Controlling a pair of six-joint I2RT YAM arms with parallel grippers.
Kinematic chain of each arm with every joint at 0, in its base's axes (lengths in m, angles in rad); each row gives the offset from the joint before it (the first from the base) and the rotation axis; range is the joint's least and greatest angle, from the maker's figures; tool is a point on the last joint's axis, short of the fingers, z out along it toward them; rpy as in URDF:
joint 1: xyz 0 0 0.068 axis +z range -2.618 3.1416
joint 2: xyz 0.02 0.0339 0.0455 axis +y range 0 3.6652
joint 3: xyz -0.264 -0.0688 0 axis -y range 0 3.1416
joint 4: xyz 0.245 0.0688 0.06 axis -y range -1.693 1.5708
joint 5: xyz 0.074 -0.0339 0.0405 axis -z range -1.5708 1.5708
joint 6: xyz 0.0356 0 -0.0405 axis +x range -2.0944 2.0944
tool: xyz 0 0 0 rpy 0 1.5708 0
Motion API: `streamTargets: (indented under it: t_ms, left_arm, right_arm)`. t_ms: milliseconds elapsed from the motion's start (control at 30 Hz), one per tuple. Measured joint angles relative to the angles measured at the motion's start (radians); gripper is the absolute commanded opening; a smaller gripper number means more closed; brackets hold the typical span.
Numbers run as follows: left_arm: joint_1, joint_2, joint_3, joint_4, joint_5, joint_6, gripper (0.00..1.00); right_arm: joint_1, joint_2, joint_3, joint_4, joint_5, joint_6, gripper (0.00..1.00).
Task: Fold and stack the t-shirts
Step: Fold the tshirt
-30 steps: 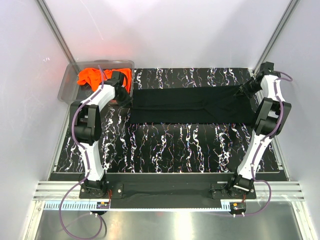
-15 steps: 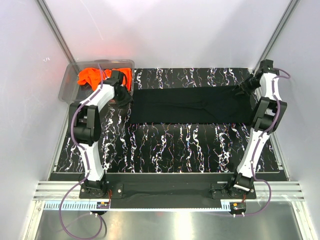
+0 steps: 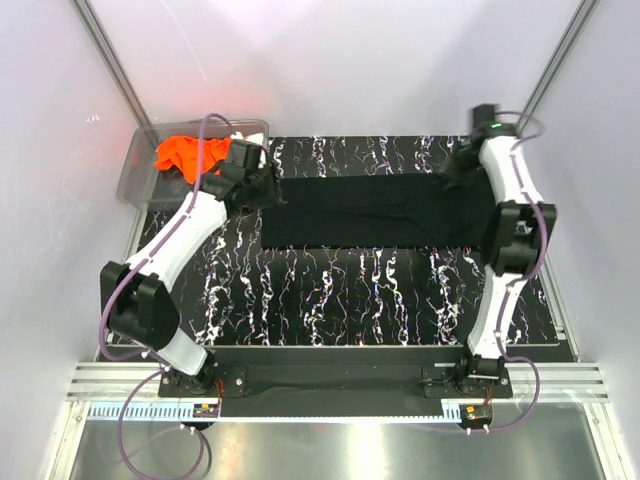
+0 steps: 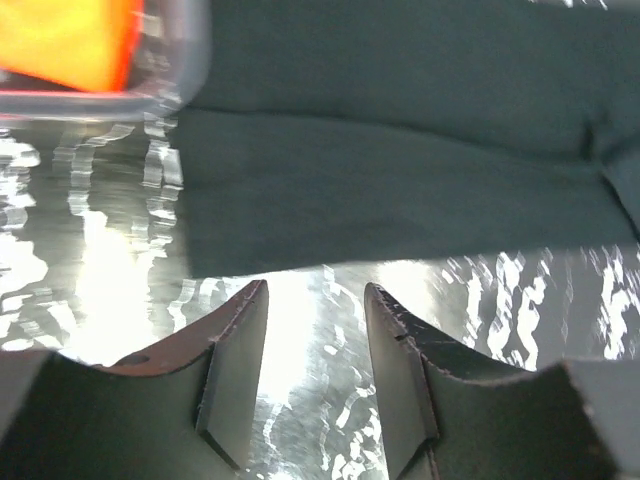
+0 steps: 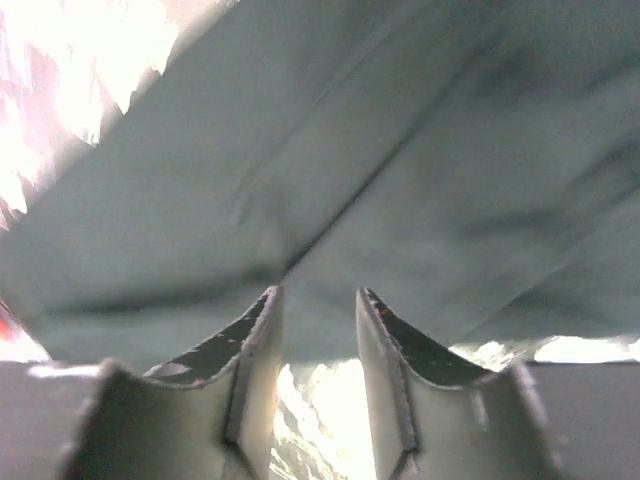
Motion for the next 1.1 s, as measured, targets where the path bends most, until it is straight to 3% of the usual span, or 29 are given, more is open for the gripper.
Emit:
streamTargets:
  t_ms: [100, 233, 433, 733, 1100]
  left_arm:
    - [-0.031, 0.044, -0.004, 0.026, 0.043, 0.007, 0.40]
    - [-0.042, 0.169, 0.006, 0.040, 0.077, 0.016, 0.39]
    - [-0.054, 0.332, 0.074, 0.044, 0.116, 0.026, 0.37]
    - [-0.063, 0.472, 0.123, 0.057, 0.159, 0.026, 0.34]
    - [-0.063, 0.494, 0.086, 0.050, 0.154, 0.029, 0.33]
  right_arm:
    - [0.159, -0.154, -0.248, 0.102, 0.018, 0.024, 0.23]
    - [0.330, -0.257, -0.458, 0.190, 0.016, 0.074, 0.14]
    - [0.372, -0.257, -0.542, 0.257, 0.063, 0.119, 0.00]
    - [0.374, -0.212, -0.548, 0.314, 0.153, 0.158, 0.00]
    - [0.374, -0.174, -0.580, 0.333, 0.251, 0.220, 0.00]
